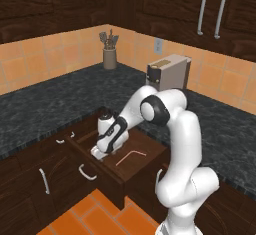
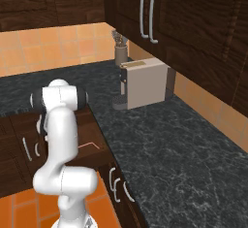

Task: Take a straw from the drawer in front and place it inside the glass cup on the dining counter.

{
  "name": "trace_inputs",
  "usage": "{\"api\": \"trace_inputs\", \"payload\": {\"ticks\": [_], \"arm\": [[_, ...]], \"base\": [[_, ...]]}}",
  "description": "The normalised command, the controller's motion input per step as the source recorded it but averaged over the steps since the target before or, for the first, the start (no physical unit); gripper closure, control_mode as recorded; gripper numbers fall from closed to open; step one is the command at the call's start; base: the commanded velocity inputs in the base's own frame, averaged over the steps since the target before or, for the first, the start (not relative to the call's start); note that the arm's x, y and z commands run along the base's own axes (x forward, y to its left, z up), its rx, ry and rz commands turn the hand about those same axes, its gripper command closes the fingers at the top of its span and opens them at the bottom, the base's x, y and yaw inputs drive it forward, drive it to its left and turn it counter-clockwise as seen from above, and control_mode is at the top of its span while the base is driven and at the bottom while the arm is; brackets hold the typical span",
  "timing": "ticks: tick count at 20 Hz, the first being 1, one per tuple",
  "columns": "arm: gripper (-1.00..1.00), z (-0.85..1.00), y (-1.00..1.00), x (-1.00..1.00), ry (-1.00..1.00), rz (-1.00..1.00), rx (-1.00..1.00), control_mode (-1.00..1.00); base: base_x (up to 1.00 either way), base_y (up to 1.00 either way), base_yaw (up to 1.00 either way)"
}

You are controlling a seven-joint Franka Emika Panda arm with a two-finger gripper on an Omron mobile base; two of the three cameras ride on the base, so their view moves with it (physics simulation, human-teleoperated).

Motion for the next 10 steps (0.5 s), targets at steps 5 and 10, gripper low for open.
{"api": "trace_inputs", "payload": {"ticks": [5, 10], "arm": [[-1.00, 0.07, 0.78, -0.50, 0.01, 0.04, 0.10, -1.00], [-1.00, 0.20, 0.76, -0.57, 0.00, 0.02, 0.09, -1.00]], "base": [[0.00, 0.00, 0.00], [0.00, 0.00, 0.00]]}}
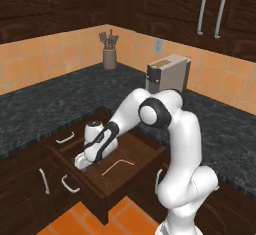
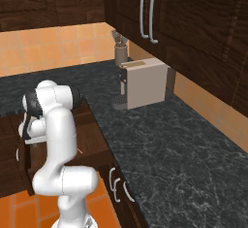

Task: Take a straw from the drawer in front and place it inside the glass cup on the dining counter.

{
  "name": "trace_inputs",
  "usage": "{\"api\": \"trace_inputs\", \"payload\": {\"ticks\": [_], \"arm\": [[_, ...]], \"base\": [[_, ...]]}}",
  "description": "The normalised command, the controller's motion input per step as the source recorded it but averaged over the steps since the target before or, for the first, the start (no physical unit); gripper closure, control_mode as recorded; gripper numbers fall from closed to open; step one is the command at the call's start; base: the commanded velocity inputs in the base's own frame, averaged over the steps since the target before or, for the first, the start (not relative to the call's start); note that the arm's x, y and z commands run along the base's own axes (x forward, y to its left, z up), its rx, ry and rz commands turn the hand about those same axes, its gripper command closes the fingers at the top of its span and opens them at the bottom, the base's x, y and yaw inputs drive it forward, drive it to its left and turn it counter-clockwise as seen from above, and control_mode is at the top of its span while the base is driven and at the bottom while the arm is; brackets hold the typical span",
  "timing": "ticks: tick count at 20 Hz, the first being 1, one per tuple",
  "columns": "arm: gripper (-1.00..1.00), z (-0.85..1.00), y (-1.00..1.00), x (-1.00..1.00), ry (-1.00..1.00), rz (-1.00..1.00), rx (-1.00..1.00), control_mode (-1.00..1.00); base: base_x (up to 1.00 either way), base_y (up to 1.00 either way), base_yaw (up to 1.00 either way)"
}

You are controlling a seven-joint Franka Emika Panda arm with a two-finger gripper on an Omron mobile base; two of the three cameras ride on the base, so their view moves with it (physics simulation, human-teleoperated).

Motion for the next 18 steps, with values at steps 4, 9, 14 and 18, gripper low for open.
{"api": "trace_inputs", "payload": {"ticks": [4, 9, 14, 18], "arm": [[-1.00, 0.22, -0.12, -0.05, 0.00, 0.00, -0.02, -1.00], [-1.00, 0.04, -0.69, 0.09, 0.00, 0.00, -0.08, -1.00], [-1.00, 0.01, -0.74, 0.16, 0.00, 0.00, -0.02, -1.00], [-1.00, 0.00, -0.50, 0.03, 0.00, 0.05, 0.00, -1.00]], "base": [[0.00, 0.00, 0.00], [0.00, 0.00, 0.00], [0.00, 0.00, 0.00], [0.00, 0.00, 0.00]]}}
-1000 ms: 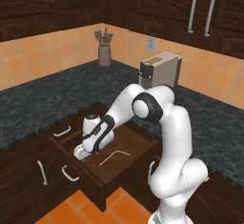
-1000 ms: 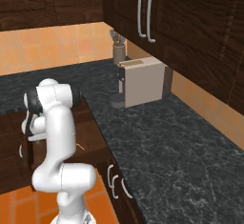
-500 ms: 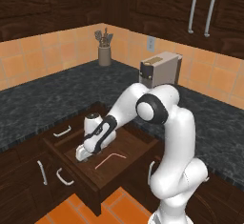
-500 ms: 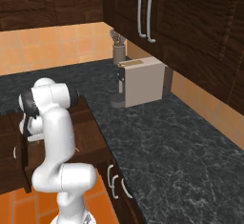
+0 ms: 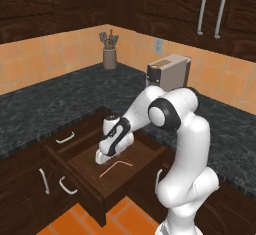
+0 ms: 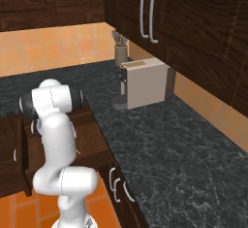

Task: Take a straw from the drawer in front and place it inside the glass cup on the dining counter.

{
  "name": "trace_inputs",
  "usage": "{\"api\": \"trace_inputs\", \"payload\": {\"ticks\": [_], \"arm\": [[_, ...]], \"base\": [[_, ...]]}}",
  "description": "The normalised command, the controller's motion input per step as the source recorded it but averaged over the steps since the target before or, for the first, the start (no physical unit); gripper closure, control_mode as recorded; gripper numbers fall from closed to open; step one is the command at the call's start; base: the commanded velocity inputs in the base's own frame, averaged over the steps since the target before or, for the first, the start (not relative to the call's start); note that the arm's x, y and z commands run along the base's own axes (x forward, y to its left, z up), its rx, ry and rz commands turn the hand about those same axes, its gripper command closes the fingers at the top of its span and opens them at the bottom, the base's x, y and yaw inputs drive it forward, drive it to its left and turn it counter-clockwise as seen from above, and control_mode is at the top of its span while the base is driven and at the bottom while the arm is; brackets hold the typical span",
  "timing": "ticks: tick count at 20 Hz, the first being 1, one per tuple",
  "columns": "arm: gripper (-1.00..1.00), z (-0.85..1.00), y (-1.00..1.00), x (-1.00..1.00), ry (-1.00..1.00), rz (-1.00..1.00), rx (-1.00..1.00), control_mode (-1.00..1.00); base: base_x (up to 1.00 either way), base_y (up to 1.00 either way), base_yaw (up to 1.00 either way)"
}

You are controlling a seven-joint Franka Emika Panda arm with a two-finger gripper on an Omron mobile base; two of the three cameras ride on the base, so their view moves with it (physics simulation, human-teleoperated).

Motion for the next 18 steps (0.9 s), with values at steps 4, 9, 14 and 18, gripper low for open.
{"api": "trace_inputs", "payload": {"ticks": [4, 9, 14, 18], "arm": [[-1.00, -0.01, -0.47, 0.07, 0.00, 0.09, 0.00, -1.00], [-1.00, -0.15, -0.36, 0.25, 0.02, 0.09, 0.00, -1.00], [-1.00, -0.41, -0.11, 0.11, 0.03, 0.08, 0.00, -1.00], [-1.00, -0.31, -0.01, 0.27, 0.00, 0.05, 0.00, -1.00]], "base": [[0.00, 0.00, 0.00], [0.00, 0.00, 0.00], [0.00, 0.00, 0.00], [0.00, 0.00, 0.00]]}}
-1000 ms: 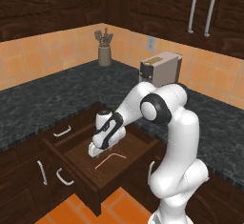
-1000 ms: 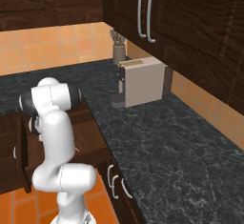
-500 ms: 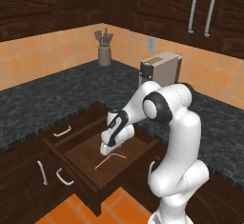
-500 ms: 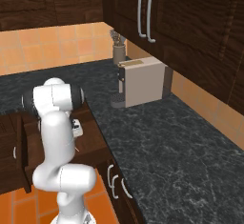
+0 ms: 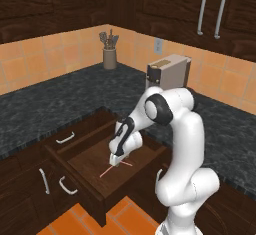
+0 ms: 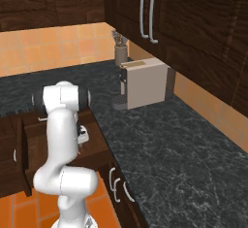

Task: Take a straw from the drawer in front and place it inside the glass cup on the dining counter.

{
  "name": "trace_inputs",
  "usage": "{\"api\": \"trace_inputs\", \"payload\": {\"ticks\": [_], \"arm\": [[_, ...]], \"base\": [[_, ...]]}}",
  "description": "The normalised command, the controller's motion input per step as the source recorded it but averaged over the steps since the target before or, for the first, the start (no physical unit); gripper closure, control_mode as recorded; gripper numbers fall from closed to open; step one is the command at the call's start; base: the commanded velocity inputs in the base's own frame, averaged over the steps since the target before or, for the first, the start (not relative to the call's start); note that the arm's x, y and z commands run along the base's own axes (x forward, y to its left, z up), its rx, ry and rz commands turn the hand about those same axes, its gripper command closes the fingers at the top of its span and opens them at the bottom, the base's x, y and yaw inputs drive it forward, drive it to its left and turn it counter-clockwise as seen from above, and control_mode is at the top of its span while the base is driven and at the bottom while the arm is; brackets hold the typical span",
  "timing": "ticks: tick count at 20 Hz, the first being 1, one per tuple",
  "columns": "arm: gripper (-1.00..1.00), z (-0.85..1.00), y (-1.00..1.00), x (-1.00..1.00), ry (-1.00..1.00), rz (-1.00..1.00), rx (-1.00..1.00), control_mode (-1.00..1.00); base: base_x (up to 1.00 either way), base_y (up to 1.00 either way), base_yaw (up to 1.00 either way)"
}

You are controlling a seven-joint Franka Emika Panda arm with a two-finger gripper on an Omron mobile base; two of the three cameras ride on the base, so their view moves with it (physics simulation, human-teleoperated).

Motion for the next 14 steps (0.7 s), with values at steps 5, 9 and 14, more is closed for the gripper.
{"api": "trace_inputs", "payload": {"ticks": [5, 9, 14], "arm": [[-1.00, -0.27, 0.00, 0.29, 0.00, 0.04, 0.00, -1.00], [-1.00, -0.37, 0.00, 0.09, 0.00, 0.03, 0.00, -1.00], [-1.00, -0.46, 0.00, 0.00, 0.00, 0.03, -0.01, -1.00]], "base": [[0.00, 0.00, 0.00], [0.00, 0.00, 0.00], [0.00, 0.00, 0.00]]}}
